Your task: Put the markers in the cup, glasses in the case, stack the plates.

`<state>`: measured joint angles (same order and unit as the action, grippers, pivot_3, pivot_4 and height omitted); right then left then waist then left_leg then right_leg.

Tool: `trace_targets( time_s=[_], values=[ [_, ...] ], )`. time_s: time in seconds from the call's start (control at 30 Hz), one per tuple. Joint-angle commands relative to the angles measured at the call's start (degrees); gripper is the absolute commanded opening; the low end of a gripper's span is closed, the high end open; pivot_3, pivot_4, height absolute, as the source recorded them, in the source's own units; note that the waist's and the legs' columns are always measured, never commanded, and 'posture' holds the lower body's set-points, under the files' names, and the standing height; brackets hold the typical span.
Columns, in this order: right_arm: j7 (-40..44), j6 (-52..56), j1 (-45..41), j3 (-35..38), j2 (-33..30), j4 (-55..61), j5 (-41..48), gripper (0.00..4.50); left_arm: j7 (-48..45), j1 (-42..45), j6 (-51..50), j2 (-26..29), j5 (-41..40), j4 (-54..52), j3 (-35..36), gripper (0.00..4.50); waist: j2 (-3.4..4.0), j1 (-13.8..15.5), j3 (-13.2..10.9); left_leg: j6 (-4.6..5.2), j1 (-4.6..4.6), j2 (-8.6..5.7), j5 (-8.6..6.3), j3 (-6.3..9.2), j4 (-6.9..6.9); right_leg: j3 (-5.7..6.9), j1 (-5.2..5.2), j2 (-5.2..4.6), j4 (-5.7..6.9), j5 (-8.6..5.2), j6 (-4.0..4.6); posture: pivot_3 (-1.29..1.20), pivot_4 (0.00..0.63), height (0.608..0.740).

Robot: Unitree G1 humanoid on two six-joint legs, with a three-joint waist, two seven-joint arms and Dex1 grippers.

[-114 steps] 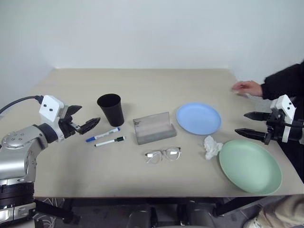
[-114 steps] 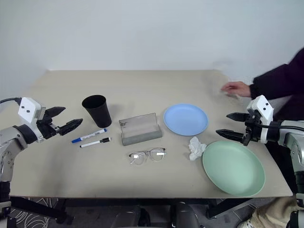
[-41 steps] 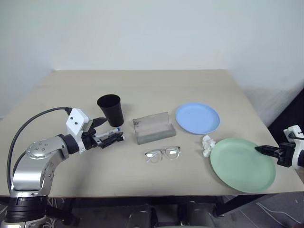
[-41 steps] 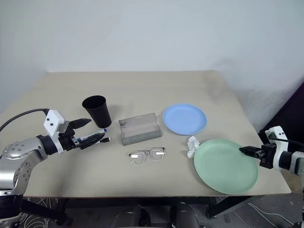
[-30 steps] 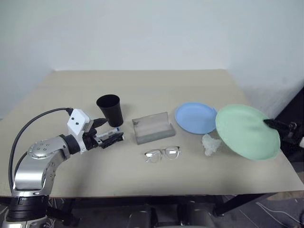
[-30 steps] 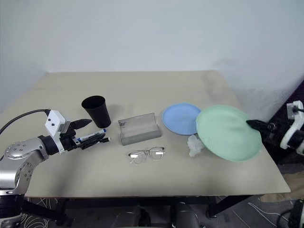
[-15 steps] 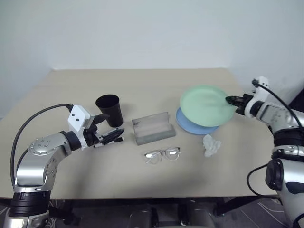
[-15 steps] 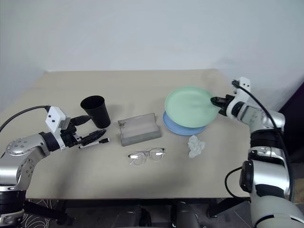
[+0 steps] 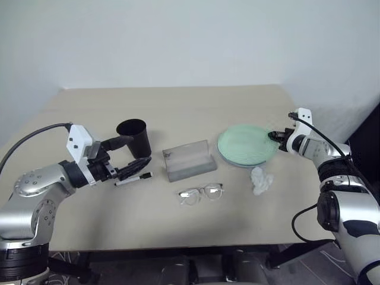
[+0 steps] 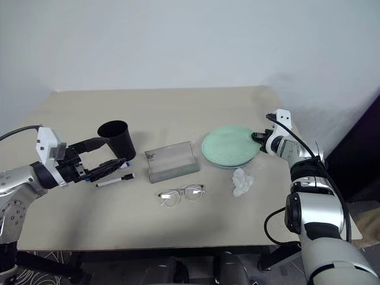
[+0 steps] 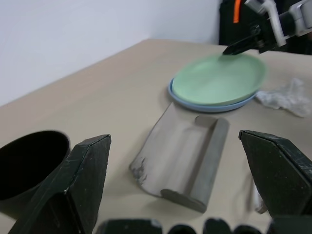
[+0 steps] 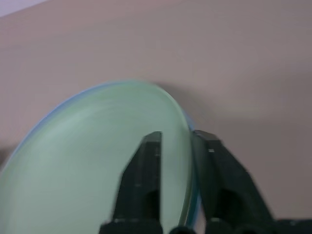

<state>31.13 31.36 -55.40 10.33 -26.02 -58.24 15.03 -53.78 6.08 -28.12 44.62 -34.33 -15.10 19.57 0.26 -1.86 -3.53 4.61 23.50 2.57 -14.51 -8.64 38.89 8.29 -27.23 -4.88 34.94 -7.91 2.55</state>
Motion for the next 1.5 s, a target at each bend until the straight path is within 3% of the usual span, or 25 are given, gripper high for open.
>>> trace_targets(
  time_s=[0.03, 0.23, 0.4, 0.57, 0.87, 0.93, 0.97, 1.0, 1.03, 1.07, 1.13, 1.23, 1.3, 1.43, 1.5],
  values=[
    [3.87, 0.93, -1.25, -0.72, -1.28, 4.09, -0.17, 2.38, -0.55, 0.05, 0.02, 1.36, -1.81, -2.12, 2.46, 4.5, 0.0, -0.03, 0.0, 0.02, 0.0, 0.01, 0.01, 0.0, 0.0, 0.0, 0.0, 0.01, 0.0, 0.0, 0.0, 0.0, 0.0, 0.732],
    [17.2, 4.89, 6.87, -5.79, -9.16, 21.35, -0.27, 4.46, -0.52, -0.99, 0.13, 2.01, -2.13, -2.74, 3.47, 4.5, 0.02, 0.48, 0.01, 0.08, 0.04, -0.02, 0.02, 0.09, 0.01, -0.01, 0.01, -0.01, -0.02, 0.0, 0.01, 0.0, 0.0, 0.732],
    [23.94, 12.4, 18.15, -8.16, -15.51, 39.19, 2.32, 4.46, -0.5, -1.6, 0.23, 2.03, -2.11, -3.01, 3.91, 4.5, 0.0, 0.7, 0.02, 0.14, 0.04, 0.0, -0.06, 0.12, -0.04, 0.05, -0.02, -0.06, -0.08, -0.01, 0.03, 0.0, 0.0, 0.732],
    [25.56, 16.43, 26.93, -8.96, -16.89, 50.61, 4.53, 4.46, -0.75, -1.57, 0.42, 2.2, -1.98, -2.57, 3.63, 4.5, 0.02, 0.65, 0.01, 0.13, 0.02, 0.19, -0.05, 0.09, 0.01, 0.26, -0.02, -0.05, -0.1, -0.01, 0.03, 0.0, 0.0, 0.732],
    [23.08, 17.75, 32.71, -13.09, -13.2, 55.5, 4.52, 4.46, -1.38, -0.84, 0.34, 2.27, -1.72, -1.82, 2.71, 4.5, 0.03, 0.68, 0.0, 0.13, 0.24, 0.6, -0.04, 0.03, 0.04, 0.3, 0.03, -0.07, -0.41, -0.02, 0.01, 0.0, 0.0, 0.732],
    [22.46, 17.21, 32.75, -13.63, -12.55, 54.98, 4.16, 4.46, -1.34, -0.9, 0.32, 2.28, -1.69, -1.83, 2.69, 4.5, -0.1, 0.74, 0.04, 0.14, 0.51, 0.89, -0.04, -0.33, -0.06, 0.0, 0.02, -0.03, 0.27, -0.03, 0.0, 0.0, 0.0, 0.732],
    [22.16, 16.95, 32.61, -13.85, -12.22, 54.54, 4.01, 4.46, -1.28, -0.98, 0.35, 2.27, -1.62, -1.83, 2.66, 4.5, -0.34, 0.79, 0.08, 0.14, 0.43, 0.86, -0.04, -0.66, -0.2, -0.61, -0.02, -0.06, 1.3, -0.31, -0.39, 0.0, 0.0, 0.732],
    [21.96, 16.74, 32.49, -14.02, -12.02, 54.2, 3.95, 4.3, -1.23, -1.07, 0.41, 2.24, -1.54, -1.83, 2.64, 4.5, -0.63, 0.84, 0.1, 0.14, 0.08, 0.83, -0.04, -1.25, -0.27, -1.41, 0.18, -0.05, 2.8, -0.7, -0.39, 0.0, 0.0, 0.732],
    [21.84, 16.43, 32.41, -14.13, -11.91, 53.95, 3.89, 4.08, -1.19, -1.15, 0.42, 2.21, -1.52, -1.85, 2.65, 4.5, -0.7, 0.84, 0.05, 0.1, -0.39, 0.84, -0.02, -2.02, -0.52, -2.24, 0.04, -0.09, 3.09, -1.83, 0.32, 0.0, 0.0, 0.732],
    [21.66, 15.89, 32.36, -14.12, -11.81, 53.77, 3.78, 3.87, -1.12, -1.28, 0.45, 2.16, -1.48, -1.88, 2.68, 4.5, -0.65, 1.09, 0.07, -0.08, -0.87, 0.77, -0.01, -2.2, -0.75, -2.63, -0.1, 0.02, 2.94, -2.09, 0.49, 0.0, 0.0, 0.732],
    [21.54, 14.97, 32.25, -14.07, -11.72, 53.41, 3.66, 3.13, -0.97, -1.55, 0.47, 2.08, -1.43, -1.97, 2.73, 4.5, -0.21, 1.47, -0.07, -0.7, -0.86, 0.04, -0.04, -0.75, -1.06, -2.22, 0.07, 0.03, 2.16, -2.14, 0.57, 0.0, 0.0, 0.732],
    [22.25, 14.42, 32.26, -14.21, -12.36, 53.54, 3.98, 2.05, -0.85, -2.03, 0.39, 2.05, -1.53, -2.3, 2.93, 4.5, 0.07, 1.47, -0.09, -0.66, -0.78, -0.11, -0.06, 1.47, -0.13, -0.02, 1.11, 0.03, 1.56, -2.11, 0.52, 0.0, 0.0, 0.732],
    [23.08, 14.34, 32.29, -14.23, -12.92, 53.95, 4.34, 1.35, -0.78, -2.08, 0.35, 2.08, -1.56, -2.33, 2.96, 4.5, 0.02, 1.38, -0.07, -0.56, -0.59, 0.23, -0.12, 1.52, -0.14, 0.72, 1.3, 0.01, 0.71, -2.05, 0.41, 0.0, 0.0, 0.732],
    [26.23, 13.73, 32.65, -14.84, -14.59, 55.94, 5.07, 0.03, -0.69, -2.0, 0.3, 2.16, -1.6, -2.27, 2.92, 4.5, -0.03, 1.18, -0.08, -0.18, -0.5, 0.04, -0.34, 1.3, -0.04, 0.55, 1.25, -0.09, 0.66, -1.93, 0.22, 0.0, 0.0, 0.732],
    [28.47, 13.81, 32.63, -15.11, -15.53, 57.23, 6.0, 0.03, -0.67, -1.92, 0.42, 2.15, -1.46, -2.17, 2.8, 4.5, -0.07, 1.28, -0.09, -0.1, -0.49, -0.01, -0.39, 1.27, -0.04, 0.45, 1.2, -0.09, 0.66, -1.92, 0.21, 0.0, 0.0, 0.732]
  ],
)
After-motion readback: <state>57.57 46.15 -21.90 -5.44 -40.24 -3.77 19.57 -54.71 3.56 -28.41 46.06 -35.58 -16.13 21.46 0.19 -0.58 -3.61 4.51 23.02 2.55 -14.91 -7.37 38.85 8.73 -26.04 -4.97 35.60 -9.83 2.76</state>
